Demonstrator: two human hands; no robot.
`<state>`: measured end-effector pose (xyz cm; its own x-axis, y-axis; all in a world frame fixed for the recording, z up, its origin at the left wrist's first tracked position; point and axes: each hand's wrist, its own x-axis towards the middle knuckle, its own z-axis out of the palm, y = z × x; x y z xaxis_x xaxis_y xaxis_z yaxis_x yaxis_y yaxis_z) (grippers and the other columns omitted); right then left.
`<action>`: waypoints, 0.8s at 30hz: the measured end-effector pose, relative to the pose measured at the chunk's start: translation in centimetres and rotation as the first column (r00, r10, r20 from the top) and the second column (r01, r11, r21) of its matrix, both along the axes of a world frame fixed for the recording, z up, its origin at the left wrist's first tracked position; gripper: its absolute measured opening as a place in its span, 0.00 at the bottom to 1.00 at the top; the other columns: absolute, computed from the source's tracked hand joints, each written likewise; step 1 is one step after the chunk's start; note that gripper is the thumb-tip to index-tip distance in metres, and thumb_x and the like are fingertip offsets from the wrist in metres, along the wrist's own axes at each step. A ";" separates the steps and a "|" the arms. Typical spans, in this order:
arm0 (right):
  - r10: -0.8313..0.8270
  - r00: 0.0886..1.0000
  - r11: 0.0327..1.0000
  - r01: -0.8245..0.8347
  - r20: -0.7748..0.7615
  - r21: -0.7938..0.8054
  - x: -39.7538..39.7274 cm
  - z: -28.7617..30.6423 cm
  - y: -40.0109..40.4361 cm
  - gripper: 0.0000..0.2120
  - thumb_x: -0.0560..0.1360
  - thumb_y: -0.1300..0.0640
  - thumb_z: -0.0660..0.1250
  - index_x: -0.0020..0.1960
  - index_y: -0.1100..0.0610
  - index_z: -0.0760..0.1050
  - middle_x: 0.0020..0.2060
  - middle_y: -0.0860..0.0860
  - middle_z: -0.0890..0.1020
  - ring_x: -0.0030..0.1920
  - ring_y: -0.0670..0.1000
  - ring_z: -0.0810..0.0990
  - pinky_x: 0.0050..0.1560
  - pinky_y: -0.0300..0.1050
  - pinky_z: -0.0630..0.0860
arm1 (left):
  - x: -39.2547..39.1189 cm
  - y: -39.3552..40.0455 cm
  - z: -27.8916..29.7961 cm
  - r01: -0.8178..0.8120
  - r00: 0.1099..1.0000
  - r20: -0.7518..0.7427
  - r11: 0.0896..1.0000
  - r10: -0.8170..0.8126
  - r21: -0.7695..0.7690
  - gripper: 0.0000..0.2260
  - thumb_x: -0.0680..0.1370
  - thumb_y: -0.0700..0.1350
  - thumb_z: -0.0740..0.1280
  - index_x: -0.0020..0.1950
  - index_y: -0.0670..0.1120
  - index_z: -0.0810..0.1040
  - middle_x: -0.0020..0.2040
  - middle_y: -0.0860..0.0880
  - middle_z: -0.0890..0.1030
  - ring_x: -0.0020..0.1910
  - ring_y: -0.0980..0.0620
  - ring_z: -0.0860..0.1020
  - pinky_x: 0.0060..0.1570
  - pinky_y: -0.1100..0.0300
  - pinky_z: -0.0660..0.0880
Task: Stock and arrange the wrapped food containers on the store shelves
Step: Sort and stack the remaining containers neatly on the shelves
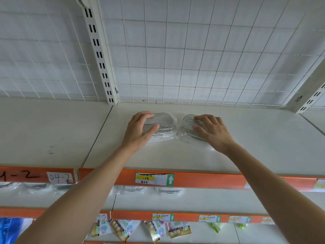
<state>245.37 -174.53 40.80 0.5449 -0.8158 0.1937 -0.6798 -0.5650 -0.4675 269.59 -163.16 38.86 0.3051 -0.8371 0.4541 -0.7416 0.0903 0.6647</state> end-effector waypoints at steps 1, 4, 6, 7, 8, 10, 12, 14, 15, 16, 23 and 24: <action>0.044 0.996 0.999 -0.043 -0.080 0.017 -0.3 0.3 -0.1 0.29 0.71 0.36 0.62 0.69 0.44 0.65 0.66 0.46 0.67 0.67 0.53 0.61 0.68 0.52 0.61 | 0.0 0.0 0.0 0.002 1.000 -0.001 1.000 -0.002 0.006 0.17 0.76 0.50 0.68 0.61 0.44 0.76 0.62 0.53 0.73 0.64 0.58 0.66 0.64 0.65 0.60; 0.138 0.954 0.990 -0.130 -0.266 0.046 -0.7 1.7 -0.8 0.40 0.66 0.40 0.72 0.72 0.47 0.60 0.67 0.52 0.64 0.66 0.57 0.61 0.68 0.54 0.62 | 0.2 -0.2 0.1 0.013 1.000 -0.029 0.999 -0.012 0.030 0.15 0.76 0.47 0.69 0.61 0.46 0.76 0.63 0.54 0.73 0.63 0.61 0.65 0.62 0.69 0.58; 0.133 0.966 0.989 -0.116 -0.222 0.088 -0.5 3.4 -1.5 0.39 0.65 0.46 0.76 0.71 0.48 0.63 0.65 0.54 0.66 0.65 0.56 0.63 0.67 0.53 0.63 | 0.2 -0.1 -0.1 0.038 0.994 -0.108 0.997 -0.030 0.072 0.15 0.76 0.49 0.69 0.61 0.50 0.74 0.64 0.57 0.71 0.63 0.65 0.63 0.62 0.68 0.59; 0.125 0.975 0.991 -0.112 -0.183 0.080 -0.3 4.4 -1.7 0.39 0.64 0.47 0.77 0.70 0.49 0.64 0.64 0.54 0.67 0.65 0.56 0.63 0.66 0.51 0.63 | 0.2 0.0 -0.1 0.048 0.985 -0.167 0.995 -0.033 0.092 0.15 0.75 0.50 0.69 0.61 0.52 0.73 0.65 0.59 0.70 0.63 0.66 0.63 0.61 0.68 0.59; 0.120 0.983 0.992 -0.112 -0.140 0.064 0.1 5.4 -1.9 0.38 0.63 0.48 0.78 0.69 0.49 0.65 0.63 0.54 0.68 0.64 0.56 0.63 0.64 0.47 0.62 | 0.1 0.1 -0.1 0.051 0.973 -0.229 0.994 -0.026 0.102 0.17 0.74 0.52 0.70 0.62 0.54 0.72 0.65 0.60 0.69 0.63 0.66 0.64 0.60 0.68 0.59; 0.148 0.987 0.989 -0.146 -0.064 0.032 1.3 7.2 -1.8 0.38 0.62 0.49 0.79 0.68 0.48 0.66 0.63 0.52 0.68 0.64 0.55 0.63 0.59 0.42 0.60 | 0.0 0.3 0.1 0.035 0.927 -0.374 0.995 0.004 0.096 0.24 0.72 0.57 0.69 0.65 0.54 0.68 0.66 0.59 0.68 0.63 0.64 0.65 0.60 0.68 0.60; 0.238 0.970 0.971 -0.238 -0.043 0.020 3.3 8.4 -1.3 0.38 0.62 0.50 0.79 0.68 0.46 0.66 0.62 0.47 0.68 0.64 0.53 0.62 0.60 0.41 0.60 | 0.1 0.3 1.1 -0.004 0.822 -0.568 0.998 0.037 0.060 0.28 0.71 0.60 0.64 0.67 0.49 0.68 0.65 0.55 0.70 0.63 0.60 0.67 0.60 0.66 0.61; 0.348 0.934 0.937 -0.347 -0.082 0.023 6.1 8.9 -0.6 0.38 0.62 0.49 0.78 0.68 0.44 0.65 0.60 0.42 0.67 0.65 0.52 0.61 0.65 0.45 0.61 | 0.7 0.4 2.1 -0.048 0.716 -0.696 0.999 0.051 0.024 0.25 0.73 0.60 0.60 0.63 0.46 0.71 0.61 0.52 0.73 0.63 0.56 0.69 0.61 0.63 0.63; 0.391 0.913 0.920 -0.391 -0.113 0.031 7.6 8.8 -0.2 0.38 0.63 0.48 0.78 0.69 0.44 0.64 0.61 0.41 0.66 0.66 0.52 0.61 0.67 0.49 0.62 | 1.1 0.5 2.4 -0.056 0.689 -0.723 0.998 0.054 0.021 0.21 0.76 0.59 0.60 0.60 0.46 0.72 0.60 0.50 0.74 0.63 0.54 0.70 0.64 0.61 0.64; 0.428 0.890 0.903 -0.427 -0.153 0.042 8.9 8.5 0.1 0.38 0.64 0.48 0.77 0.70 0.44 0.63 0.63 0.42 0.66 0.67 0.52 0.60 0.68 0.52 0.61 | 1.5 0.8 2.7 -0.054 0.676 -0.735 0.998 0.057 0.027 0.18 0.79 0.58 0.58 0.60 0.45 0.72 0.61 0.49 0.75 0.64 0.53 0.71 0.65 0.58 0.65; 0.564 0.803 0.820 -0.572 -0.193 0.020 11.5 5.5 -0.1 0.40 0.67 0.50 0.76 0.73 0.49 0.61 0.72 0.50 0.62 0.72 0.52 0.56 0.70 0.41 0.50 | 3.3 3.9 3.1 0.080 0.852 -0.519 0.966 0.061 0.245 0.41 0.62 0.69 0.67 0.71 0.51 0.68 0.65 0.58 0.73 0.60 0.60 0.75 0.59 0.61 0.70; 0.566 0.802 0.819 -0.573 -0.190 0.020 11.5 5.5 -0.2 0.40 0.67 0.50 0.76 0.73 0.49 0.61 0.72 0.50 0.62 0.72 0.53 0.56 0.70 0.43 0.51 | 3.2 4.1 3.4 0.100 0.865 -0.500 0.961 0.044 0.257 0.40 0.62 0.66 0.70 0.70 0.52 0.69 0.65 0.59 0.73 0.57 0.61 0.77 0.56 0.63 0.71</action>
